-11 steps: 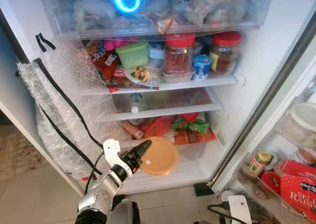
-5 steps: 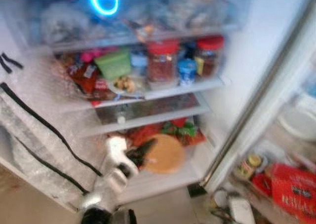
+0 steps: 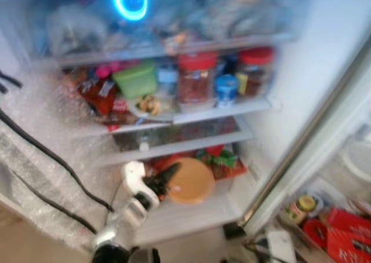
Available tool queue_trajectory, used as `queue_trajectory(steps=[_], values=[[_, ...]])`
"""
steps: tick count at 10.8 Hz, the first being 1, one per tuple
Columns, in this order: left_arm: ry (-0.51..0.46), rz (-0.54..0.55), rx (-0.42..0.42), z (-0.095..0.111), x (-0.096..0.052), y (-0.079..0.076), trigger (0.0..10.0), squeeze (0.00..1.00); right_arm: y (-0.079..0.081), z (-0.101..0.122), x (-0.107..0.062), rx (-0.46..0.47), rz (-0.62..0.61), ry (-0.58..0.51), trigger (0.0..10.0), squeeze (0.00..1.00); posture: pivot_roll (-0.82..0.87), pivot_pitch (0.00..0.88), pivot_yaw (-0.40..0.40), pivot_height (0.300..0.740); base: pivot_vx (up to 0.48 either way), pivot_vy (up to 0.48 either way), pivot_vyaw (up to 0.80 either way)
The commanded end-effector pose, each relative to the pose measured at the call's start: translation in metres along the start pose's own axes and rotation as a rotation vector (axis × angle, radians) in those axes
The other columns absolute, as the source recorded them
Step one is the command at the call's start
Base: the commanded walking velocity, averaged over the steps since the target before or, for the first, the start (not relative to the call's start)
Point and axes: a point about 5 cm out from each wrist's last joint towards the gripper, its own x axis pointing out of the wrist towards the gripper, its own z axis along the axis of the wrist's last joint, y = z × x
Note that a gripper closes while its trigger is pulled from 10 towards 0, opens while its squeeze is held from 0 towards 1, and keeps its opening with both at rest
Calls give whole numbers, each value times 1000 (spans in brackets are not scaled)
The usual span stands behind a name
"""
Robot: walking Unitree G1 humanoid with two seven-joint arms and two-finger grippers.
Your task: Restocking fridge
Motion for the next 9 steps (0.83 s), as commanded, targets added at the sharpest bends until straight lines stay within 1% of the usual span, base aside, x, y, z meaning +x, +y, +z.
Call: queue_trajectory(steps=[1, 9], values=[[-5, -32, -11, -1, 7, -8, 10000, 0, -5, -6, -1, 2, -14, 18, 10000, 0, -17, 36, 5, 651, 255, 0, 0], [-17, -42, -14, 3, 6, -9, 10000, 0, -5, -6, -1, -8, -9, 21, 10000, 0, -7, 36, 3, 651, 250, 0, 0]])
